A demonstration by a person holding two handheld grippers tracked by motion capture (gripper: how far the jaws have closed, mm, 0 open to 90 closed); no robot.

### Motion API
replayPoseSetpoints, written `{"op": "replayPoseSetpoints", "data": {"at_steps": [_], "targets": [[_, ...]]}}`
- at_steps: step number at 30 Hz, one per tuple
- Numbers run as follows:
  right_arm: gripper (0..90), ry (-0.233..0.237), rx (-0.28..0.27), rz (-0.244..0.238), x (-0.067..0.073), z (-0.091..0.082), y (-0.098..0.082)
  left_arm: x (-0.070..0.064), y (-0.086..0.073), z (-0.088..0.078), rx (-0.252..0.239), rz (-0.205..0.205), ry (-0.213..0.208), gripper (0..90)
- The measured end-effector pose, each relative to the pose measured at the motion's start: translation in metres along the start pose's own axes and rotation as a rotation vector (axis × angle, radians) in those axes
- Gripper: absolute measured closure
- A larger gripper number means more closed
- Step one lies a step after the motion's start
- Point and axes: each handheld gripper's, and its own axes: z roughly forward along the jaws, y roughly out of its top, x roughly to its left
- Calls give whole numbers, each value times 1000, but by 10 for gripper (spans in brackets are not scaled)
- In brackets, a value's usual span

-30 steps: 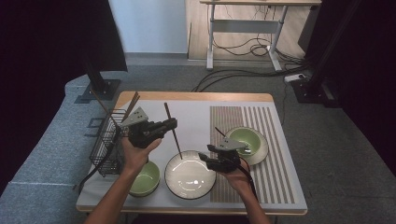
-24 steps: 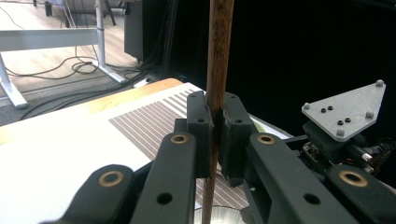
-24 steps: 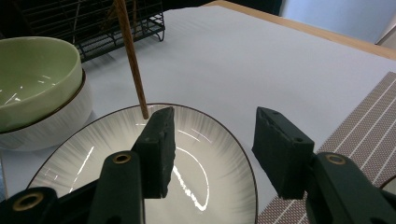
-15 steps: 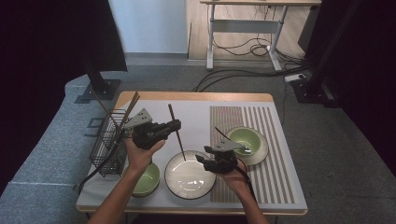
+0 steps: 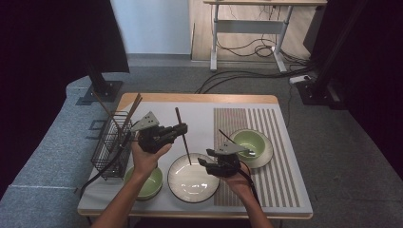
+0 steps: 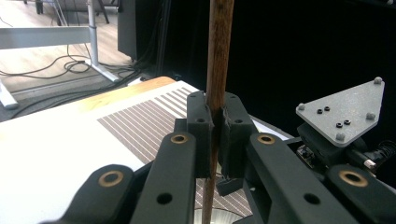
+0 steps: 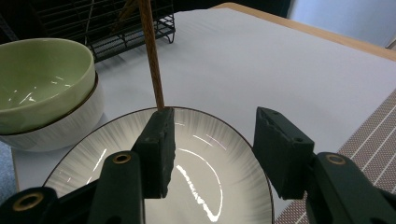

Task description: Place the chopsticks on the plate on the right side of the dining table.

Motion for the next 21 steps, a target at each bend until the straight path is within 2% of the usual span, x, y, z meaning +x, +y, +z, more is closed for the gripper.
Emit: {"op": "replayPoseSetpoints", "data": {"at_steps": [21], "targets": [[494, 23, -13, -9, 8, 3, 4, -3, -3, 8, 3, -15, -19, 843]]}}
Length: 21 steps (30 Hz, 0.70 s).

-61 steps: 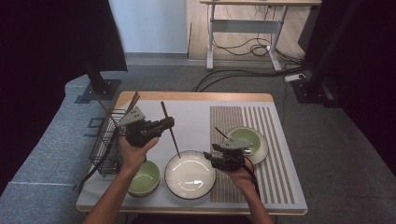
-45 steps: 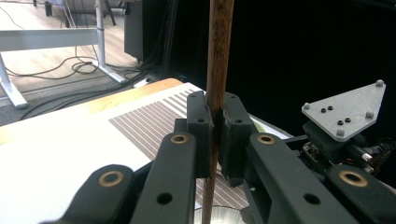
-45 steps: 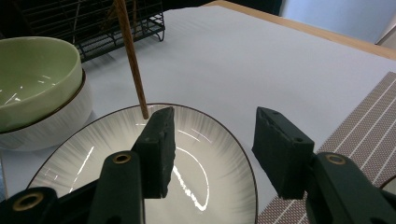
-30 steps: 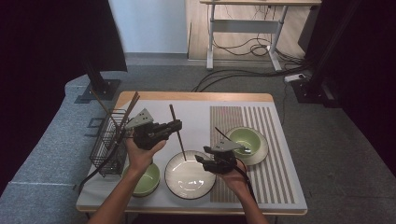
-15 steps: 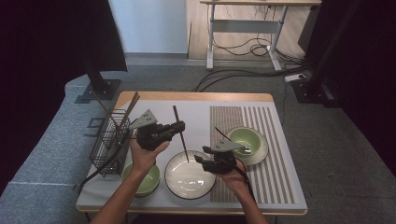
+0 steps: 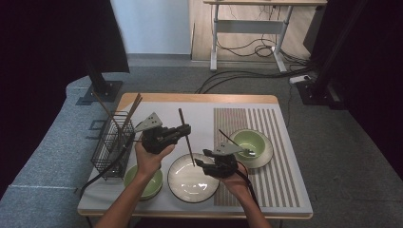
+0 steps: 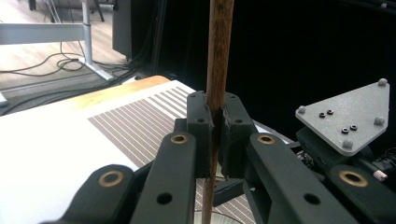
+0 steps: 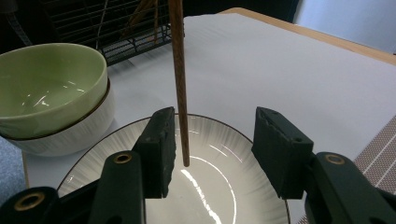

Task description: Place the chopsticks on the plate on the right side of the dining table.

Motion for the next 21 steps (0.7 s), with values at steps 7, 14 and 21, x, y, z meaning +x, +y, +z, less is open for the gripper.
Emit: {"op": "replayPoseSetpoints", "data": {"at_steps": [7, 14, 21], "targets": [[522, 3, 3, -1, 1, 1, -1, -1, -1, 1, 7, 2, -9, 843], [571, 12, -21, -3, 2, 1, 2, -1, -2, 1, 20, 4, -17, 842], [596, 31, -35, -16, 3, 0, 9, -2, -2, 2, 16, -8, -25, 842]]}}
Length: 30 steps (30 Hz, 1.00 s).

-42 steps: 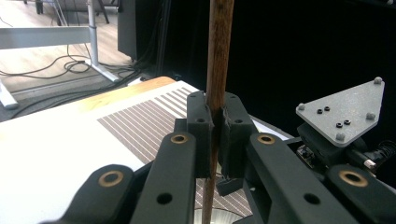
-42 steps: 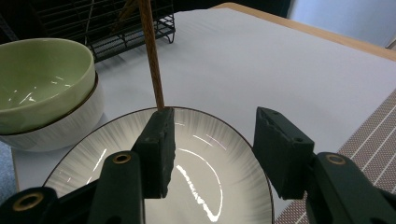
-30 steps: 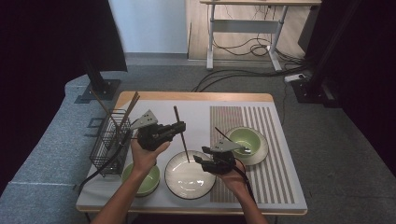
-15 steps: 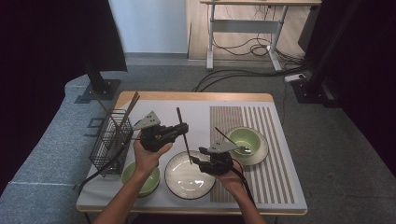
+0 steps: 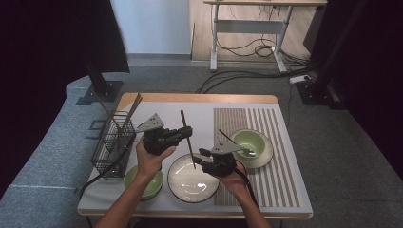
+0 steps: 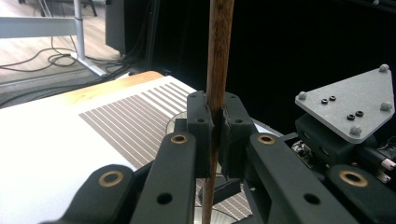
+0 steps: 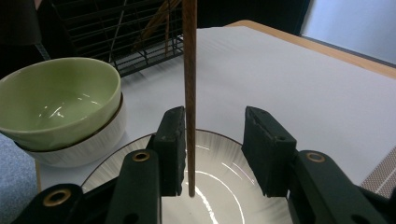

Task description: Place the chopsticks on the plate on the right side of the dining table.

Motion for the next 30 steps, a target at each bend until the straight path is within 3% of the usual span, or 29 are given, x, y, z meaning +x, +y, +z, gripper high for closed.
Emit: {"op": "replayPoseSetpoints", "data": {"at_steps": [11, 30], "targets": [[633, 14, -25, -4, -1, 4, 11, -2, -3, 7, 20, 12, -1, 843], [841, 57, -76, 9, -2, -1, 19, -3, -6, 11, 26, 9, -7, 841]]}}
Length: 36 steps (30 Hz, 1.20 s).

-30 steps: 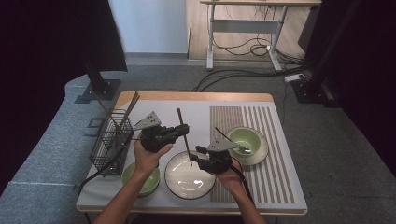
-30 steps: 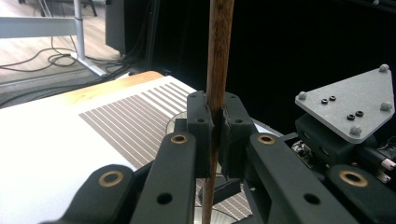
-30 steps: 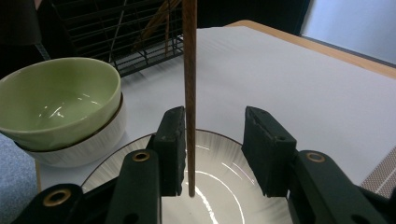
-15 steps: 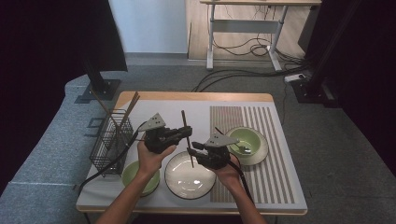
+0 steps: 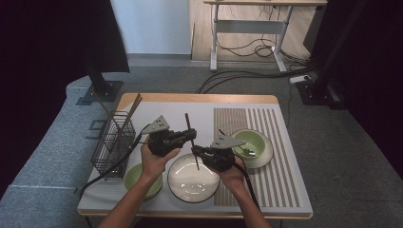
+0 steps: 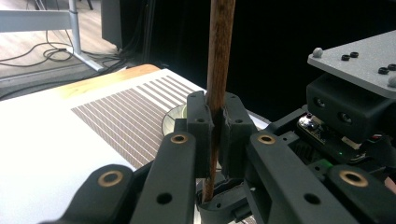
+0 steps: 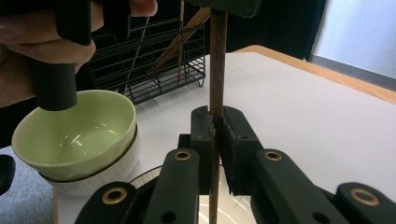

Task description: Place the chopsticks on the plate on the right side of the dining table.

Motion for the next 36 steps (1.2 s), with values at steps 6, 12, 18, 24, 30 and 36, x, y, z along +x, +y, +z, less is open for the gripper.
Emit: {"op": "replayPoseSetpoints", "data": {"at_steps": [6, 12, 18, 24, 30, 36], "targets": [[846, 7, 4, 2, 0, 0, 0, 0, -1, 1, 1, 2, 2, 839], [848, -1, 1, 6, -2, -1, 0, 1, 0, 0, -5, 6, 10, 773], [848, -25, -14, 29, -8, -6, -1, 5, 1, -10, -27, 5, 17, 692], [848, -49, -34, 42, -12, -11, 1, 11, -2, -19, -25, -4, 32, 661], [848, -59, -49, 46, -14, -15, 6, 13, -3, -22, -17, 6, 40, 646], [848, -73, -52, 50, -17, -16, 6, 13, -3, -25, -10, 17, 47, 637]]}}
